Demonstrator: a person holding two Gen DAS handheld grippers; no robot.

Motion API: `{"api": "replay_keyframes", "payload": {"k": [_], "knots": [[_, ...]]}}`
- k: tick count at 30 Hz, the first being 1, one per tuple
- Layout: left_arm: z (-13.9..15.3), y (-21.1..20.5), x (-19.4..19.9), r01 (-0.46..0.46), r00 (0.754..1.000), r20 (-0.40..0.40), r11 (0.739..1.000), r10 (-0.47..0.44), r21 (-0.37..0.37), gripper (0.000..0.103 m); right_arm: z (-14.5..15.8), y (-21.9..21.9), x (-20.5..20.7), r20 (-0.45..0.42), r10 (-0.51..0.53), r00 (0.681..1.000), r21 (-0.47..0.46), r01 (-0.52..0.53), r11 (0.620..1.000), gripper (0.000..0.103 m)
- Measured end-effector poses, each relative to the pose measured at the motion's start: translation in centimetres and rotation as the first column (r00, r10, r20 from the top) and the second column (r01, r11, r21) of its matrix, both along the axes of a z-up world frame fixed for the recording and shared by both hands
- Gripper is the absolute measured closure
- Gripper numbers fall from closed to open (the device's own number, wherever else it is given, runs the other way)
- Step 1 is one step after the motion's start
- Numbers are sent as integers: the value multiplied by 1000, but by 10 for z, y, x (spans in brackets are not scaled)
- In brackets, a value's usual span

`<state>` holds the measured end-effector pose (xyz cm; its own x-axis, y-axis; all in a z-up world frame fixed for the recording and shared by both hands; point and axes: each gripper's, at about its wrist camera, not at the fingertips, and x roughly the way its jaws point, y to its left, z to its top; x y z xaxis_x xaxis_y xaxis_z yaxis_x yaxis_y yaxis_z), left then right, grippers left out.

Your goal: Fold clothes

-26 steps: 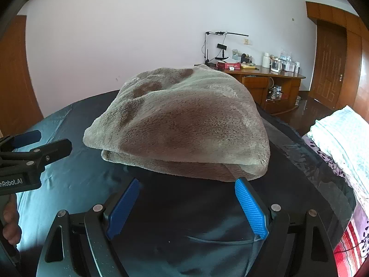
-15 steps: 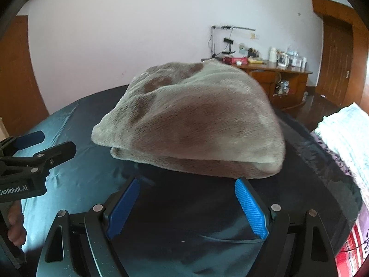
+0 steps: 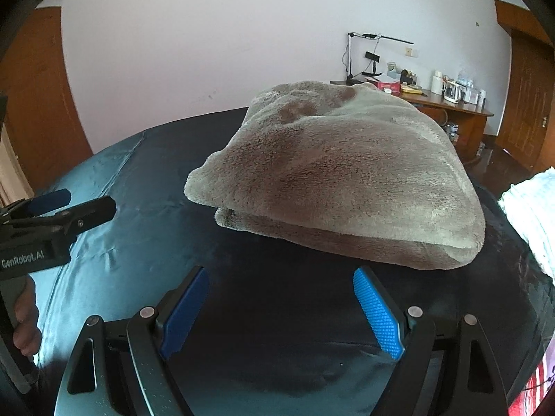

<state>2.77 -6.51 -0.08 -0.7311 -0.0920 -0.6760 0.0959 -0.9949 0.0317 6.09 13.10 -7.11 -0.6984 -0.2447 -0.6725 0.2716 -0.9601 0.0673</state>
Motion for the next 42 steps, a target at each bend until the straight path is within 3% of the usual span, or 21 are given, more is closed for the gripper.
{"api": "replay_keyframes", "payload": {"k": [12,42], "knots": [[-6,27,-2,52,999,3,996,-52,-72,0,13,0,-2,-40,-3,999,15,3,1000,16],[-19,36,-4,47,999,9,993,-46,-104,0,7,4,-1,-32,17,999,-2,-17,1000,16]]}}
